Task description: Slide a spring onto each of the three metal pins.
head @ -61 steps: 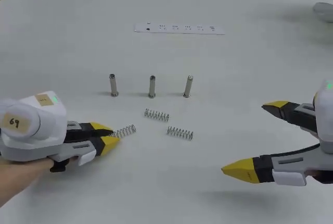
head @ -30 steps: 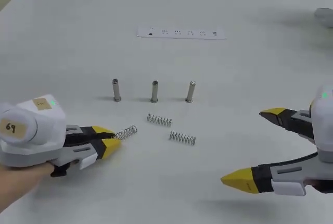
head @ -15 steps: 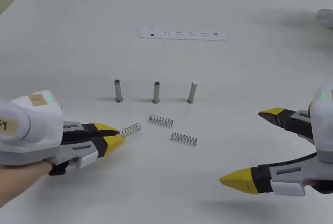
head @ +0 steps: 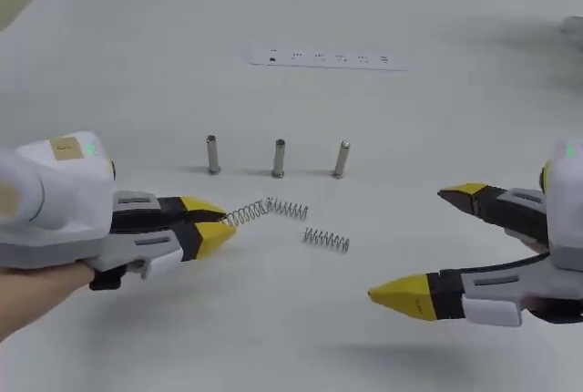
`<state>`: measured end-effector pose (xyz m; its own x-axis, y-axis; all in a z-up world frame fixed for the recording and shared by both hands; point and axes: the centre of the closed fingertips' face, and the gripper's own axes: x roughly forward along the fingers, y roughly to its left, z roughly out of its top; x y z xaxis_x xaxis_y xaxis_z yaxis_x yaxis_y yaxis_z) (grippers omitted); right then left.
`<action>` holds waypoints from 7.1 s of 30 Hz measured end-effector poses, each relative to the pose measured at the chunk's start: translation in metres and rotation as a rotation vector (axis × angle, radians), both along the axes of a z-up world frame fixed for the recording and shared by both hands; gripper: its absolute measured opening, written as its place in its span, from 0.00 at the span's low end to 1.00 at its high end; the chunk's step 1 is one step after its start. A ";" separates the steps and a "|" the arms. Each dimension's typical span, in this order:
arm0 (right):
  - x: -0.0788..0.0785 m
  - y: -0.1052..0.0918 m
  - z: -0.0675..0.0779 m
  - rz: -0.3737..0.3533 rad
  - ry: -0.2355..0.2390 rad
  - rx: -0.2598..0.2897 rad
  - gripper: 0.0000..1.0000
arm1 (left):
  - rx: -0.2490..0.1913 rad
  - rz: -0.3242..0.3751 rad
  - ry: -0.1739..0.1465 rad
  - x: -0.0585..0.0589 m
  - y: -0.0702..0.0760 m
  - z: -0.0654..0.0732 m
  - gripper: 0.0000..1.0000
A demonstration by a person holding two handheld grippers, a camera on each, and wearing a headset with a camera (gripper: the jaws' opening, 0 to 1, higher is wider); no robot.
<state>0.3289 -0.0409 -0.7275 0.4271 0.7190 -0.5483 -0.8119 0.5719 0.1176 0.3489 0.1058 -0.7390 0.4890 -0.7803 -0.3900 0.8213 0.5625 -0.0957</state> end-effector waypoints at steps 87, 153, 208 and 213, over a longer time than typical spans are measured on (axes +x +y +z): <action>-0.016 0.083 0.017 0.138 0.290 0.345 0.15 | -0.064 -0.195 -0.037 -0.040 -0.045 0.027 0.02; -0.022 0.105 0.041 0.264 0.073 0.181 0.08 | -0.004 -0.212 -0.031 -0.043 -0.044 0.014 0.02; -0.048 0.094 0.018 0.765 -0.070 -0.314 0.17 | 0.186 -0.386 -0.080 -0.063 -0.049 -0.006 0.01; -0.050 0.100 0.011 0.795 -0.070 -0.336 0.17 | 0.232 -0.422 -0.093 -0.065 -0.050 -0.010 0.01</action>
